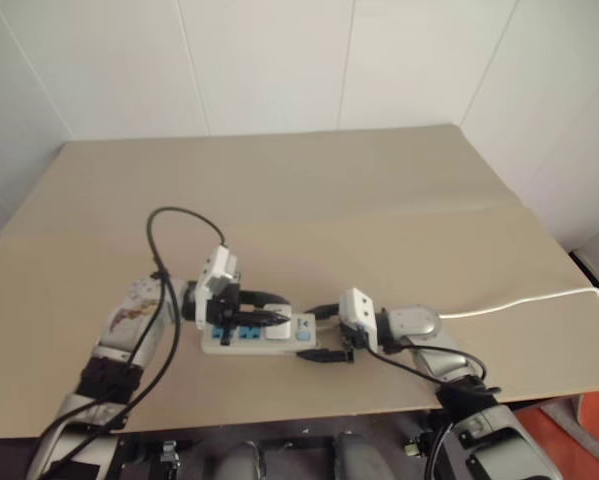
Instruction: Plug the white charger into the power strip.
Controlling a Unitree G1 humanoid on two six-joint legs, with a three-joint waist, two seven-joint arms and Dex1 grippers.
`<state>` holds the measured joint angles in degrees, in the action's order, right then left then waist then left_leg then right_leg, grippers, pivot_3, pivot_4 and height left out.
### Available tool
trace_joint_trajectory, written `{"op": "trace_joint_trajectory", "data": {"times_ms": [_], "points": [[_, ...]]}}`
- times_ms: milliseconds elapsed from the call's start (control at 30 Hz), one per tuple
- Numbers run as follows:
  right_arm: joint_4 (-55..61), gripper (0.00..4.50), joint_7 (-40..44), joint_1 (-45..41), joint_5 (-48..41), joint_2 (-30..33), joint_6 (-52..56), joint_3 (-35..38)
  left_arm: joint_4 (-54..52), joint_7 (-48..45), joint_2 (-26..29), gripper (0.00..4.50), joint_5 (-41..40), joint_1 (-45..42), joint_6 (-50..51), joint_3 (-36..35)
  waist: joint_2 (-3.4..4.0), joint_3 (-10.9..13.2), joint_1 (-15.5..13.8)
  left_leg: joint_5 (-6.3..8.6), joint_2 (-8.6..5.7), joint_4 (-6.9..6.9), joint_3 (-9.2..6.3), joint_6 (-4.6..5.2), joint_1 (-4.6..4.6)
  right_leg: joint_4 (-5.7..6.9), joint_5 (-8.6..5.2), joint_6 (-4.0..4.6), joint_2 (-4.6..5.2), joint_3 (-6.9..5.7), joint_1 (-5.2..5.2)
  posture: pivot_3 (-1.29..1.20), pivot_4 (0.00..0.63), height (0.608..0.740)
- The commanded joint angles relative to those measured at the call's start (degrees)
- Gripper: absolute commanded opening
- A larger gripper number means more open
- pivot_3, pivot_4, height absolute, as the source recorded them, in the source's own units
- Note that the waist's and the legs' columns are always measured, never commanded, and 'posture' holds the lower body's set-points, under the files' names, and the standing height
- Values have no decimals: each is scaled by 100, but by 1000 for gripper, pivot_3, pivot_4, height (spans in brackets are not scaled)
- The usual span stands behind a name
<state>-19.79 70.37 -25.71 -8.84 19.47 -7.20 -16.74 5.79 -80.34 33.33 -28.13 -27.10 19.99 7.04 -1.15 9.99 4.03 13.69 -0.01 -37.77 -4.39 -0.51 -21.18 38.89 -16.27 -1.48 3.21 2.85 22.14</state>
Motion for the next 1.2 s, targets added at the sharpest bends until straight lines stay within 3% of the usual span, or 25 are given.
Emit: {"op": "trace_joint_trajectory", "data": {"times_ms": [33, 533, 833, 1200], "points": [[-106, 3420, -3, 138, 232, -75, -7, -297, 199, -2, 73, 1063, 274, -67, -169, 73, 0, 0, -1, 0, 0, 0, 0, 0, 1, 0, 0, 0, 0, 0, 0, 0, 150, 740], [-101, 3420, 11, 154, 242, -56, -16, -296, 436, -17, -41, 1063, 245, -32, -365, -1, -6, -7, -2, 0, 1, 3, 2, 0, 6, 1, 0, 1, -3, 6, -2, 0, 150, 740], [-45, 3420, 32, 192, 221, -48, -16, -303, -100, -79, -83, 1063, 164, 509, -1036, -193, -7, -7, 5, 1, 6, 12, 1, -1, 5, -5, 0, 1, -5, 13, 1, 0, 150, 740], [-23, 3420, 69, 205, 211, -56, -37, -321, 183, -106, -227, 1063, 240, 663, -1728, -196, -11, -10, -1, 1, 8, 44, 2, -1, 7, -32, 1, 2, -5, 15, 2, 0, 150, 740]]}}
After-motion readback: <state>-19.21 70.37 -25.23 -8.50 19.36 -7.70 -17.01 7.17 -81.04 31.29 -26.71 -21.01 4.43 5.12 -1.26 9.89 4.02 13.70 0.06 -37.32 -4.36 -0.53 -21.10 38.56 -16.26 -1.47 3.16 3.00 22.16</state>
